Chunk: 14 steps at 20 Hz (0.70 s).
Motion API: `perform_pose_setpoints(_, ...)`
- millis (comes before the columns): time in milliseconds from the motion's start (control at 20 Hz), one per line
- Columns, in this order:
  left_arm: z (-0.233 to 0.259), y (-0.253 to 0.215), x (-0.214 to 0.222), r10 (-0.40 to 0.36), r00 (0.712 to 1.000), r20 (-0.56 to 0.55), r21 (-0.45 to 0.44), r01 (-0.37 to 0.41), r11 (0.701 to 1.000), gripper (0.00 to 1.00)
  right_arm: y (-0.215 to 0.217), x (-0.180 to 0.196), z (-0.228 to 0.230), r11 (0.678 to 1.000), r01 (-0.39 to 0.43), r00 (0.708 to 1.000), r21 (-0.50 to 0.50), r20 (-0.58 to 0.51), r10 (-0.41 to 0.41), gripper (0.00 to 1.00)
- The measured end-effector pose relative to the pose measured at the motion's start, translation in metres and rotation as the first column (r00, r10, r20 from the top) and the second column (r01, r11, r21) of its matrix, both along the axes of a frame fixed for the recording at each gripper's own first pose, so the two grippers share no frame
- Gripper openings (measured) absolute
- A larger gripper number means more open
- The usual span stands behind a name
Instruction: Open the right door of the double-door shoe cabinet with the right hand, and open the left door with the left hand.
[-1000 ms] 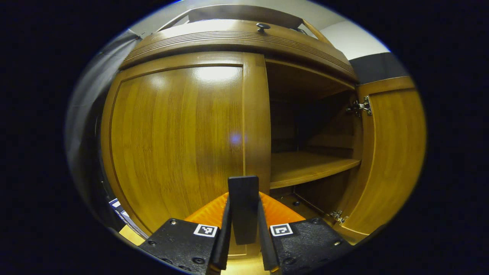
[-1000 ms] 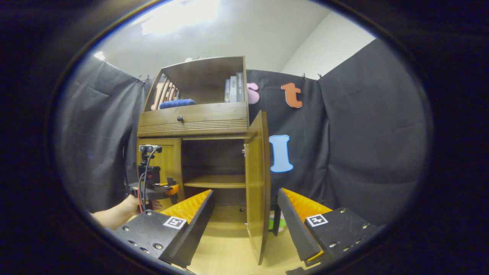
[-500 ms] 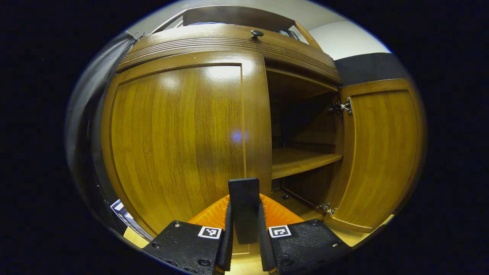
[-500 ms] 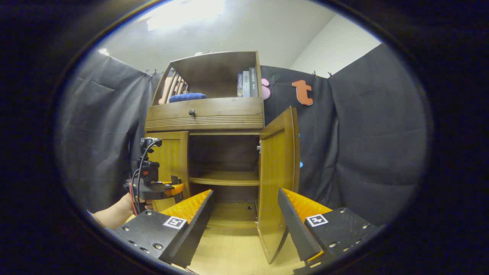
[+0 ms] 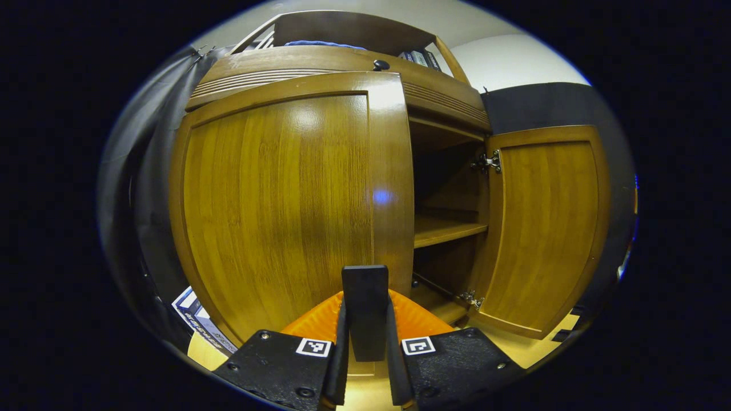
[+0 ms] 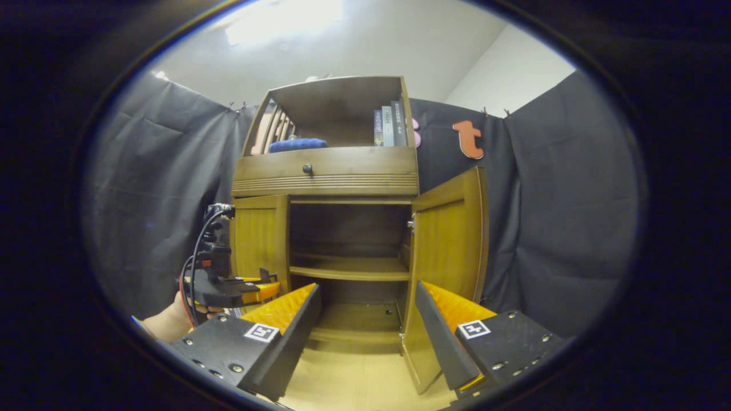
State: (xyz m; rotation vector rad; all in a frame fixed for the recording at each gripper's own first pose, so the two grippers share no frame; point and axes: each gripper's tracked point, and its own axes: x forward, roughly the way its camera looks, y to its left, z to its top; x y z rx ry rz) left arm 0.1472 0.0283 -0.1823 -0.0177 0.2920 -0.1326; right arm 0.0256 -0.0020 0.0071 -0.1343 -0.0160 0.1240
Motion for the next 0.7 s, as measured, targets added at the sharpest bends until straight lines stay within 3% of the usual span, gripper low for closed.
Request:
perform_pose_setpoints(100,0.003,0.002,-0.011,-0.012,1.000,0.000,-0.002,0.012,1.000,0.31,0.000,0.001,0.001,1.000,0.006,1.000,0.009,0.005,-0.006,1.00)
perform_pose_setpoints(500,0.013,0.015,-0.052,-0.040,0.999,0.015,-0.017,0.040,0.999,0.31,0.004,0.003,-0.014,0.997,-0.008,0.999,0.071,-0.037,0.010,0.98)
perform_pose_setpoints(700,0.017,0.026,-0.072,-0.035,0.999,0.015,-0.020,0.036,0.999,0.31,0.008,0.007,-0.012,0.998,-0.001,0.999,0.056,-0.039,0.003,0.98)
